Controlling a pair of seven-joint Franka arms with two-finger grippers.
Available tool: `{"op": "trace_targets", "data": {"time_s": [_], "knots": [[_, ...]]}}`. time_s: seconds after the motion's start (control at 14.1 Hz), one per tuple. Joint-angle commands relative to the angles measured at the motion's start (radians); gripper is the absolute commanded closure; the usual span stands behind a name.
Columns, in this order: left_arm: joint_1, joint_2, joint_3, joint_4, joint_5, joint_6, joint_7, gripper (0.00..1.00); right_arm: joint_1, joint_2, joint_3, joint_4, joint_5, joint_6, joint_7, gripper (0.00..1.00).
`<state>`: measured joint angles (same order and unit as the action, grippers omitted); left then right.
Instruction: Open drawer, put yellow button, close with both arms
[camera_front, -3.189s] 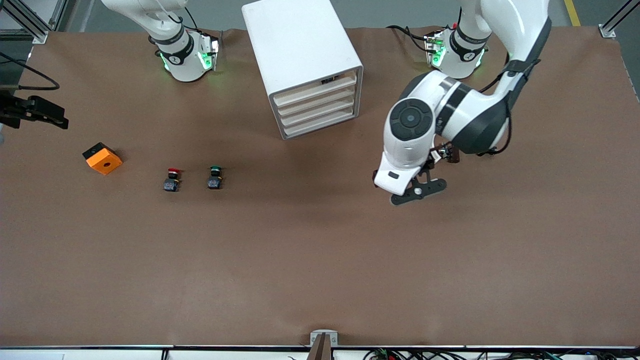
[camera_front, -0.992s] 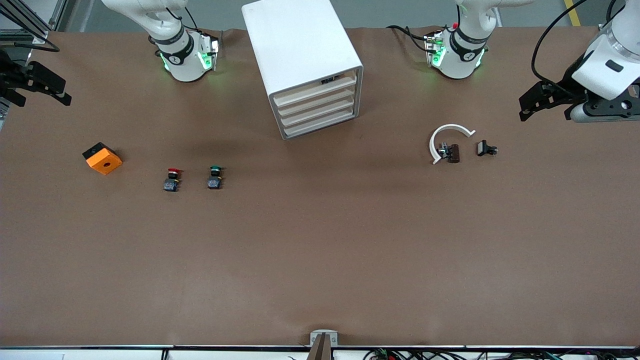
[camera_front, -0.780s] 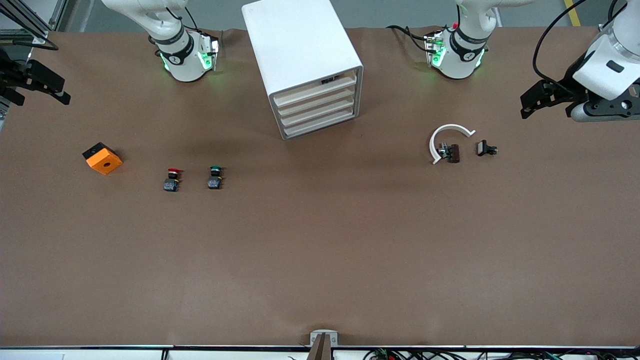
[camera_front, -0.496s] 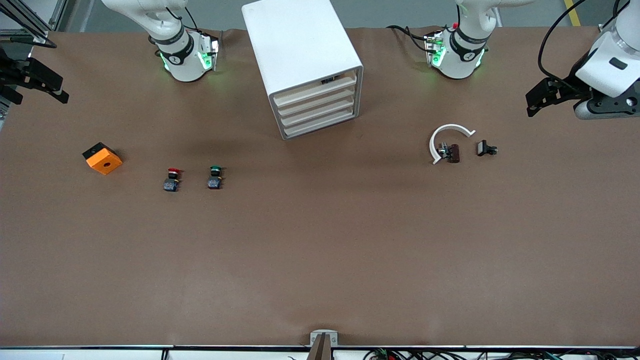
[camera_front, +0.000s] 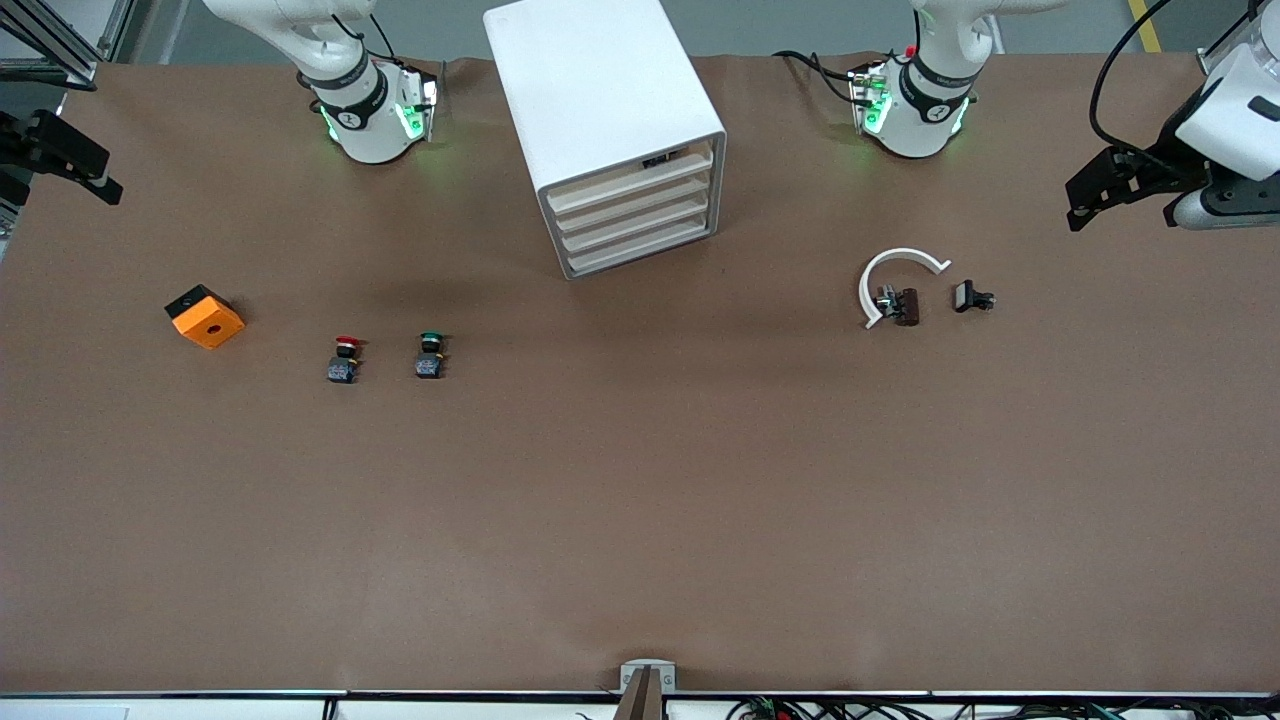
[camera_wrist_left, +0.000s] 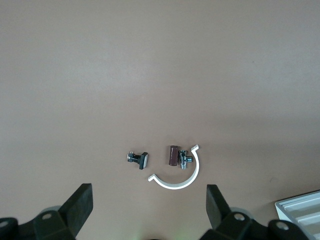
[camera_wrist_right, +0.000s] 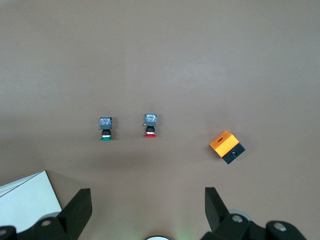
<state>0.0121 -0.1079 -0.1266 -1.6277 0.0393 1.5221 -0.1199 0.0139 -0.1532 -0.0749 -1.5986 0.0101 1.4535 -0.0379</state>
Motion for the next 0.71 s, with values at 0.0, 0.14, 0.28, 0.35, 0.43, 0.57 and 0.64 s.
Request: {"op": "trace_targets", "data": {"time_s": [0.0, 0.14, 0.28, 0.35, 0.43, 0.57, 0.64], "knots": [[-0.009, 0.030, 0.002, 0.060, 0.005, -0.052, 0.017, 0.00, -0.011, -0.012, 0.001, 0.003, 0.014, -0.002, 0.018, 0.00], [-0.006, 0.030, 0.002, 0.060, 0.005, -0.059, 0.017, 0.00, -0.009, -0.012, 0.004, 0.003, 0.018, -0.004, 0.062, 0.00], [-0.003, 0.030, 0.004, 0.061, 0.010, -0.072, 0.017, 0.00, -0.009, -0.012, 0.004, 0.003, 0.021, -0.002, 0.062, 0.00], [-0.003, 0.030, 0.005, 0.063, 0.013, -0.073, 0.016, 0.00, -0.009, -0.014, 0.004, 0.003, 0.024, -0.002, 0.061, 0.00], [-0.003, 0.030, 0.005, 0.063, 0.016, -0.074, 0.016, 0.00, -0.009, -0.014, 0.004, 0.002, 0.024, -0.002, 0.061, 0.00], [0.000, 0.030, 0.005, 0.063, 0.016, -0.074, 0.019, 0.00, -0.006, -0.015, 0.006, -0.001, 0.024, -0.005, 0.056, 0.00], [0.000, 0.030, 0.005, 0.063, 0.016, -0.074, 0.020, 0.00, -0.006, -0.016, 0.004, -0.001, 0.024, -0.005, 0.053, 0.00]]}}
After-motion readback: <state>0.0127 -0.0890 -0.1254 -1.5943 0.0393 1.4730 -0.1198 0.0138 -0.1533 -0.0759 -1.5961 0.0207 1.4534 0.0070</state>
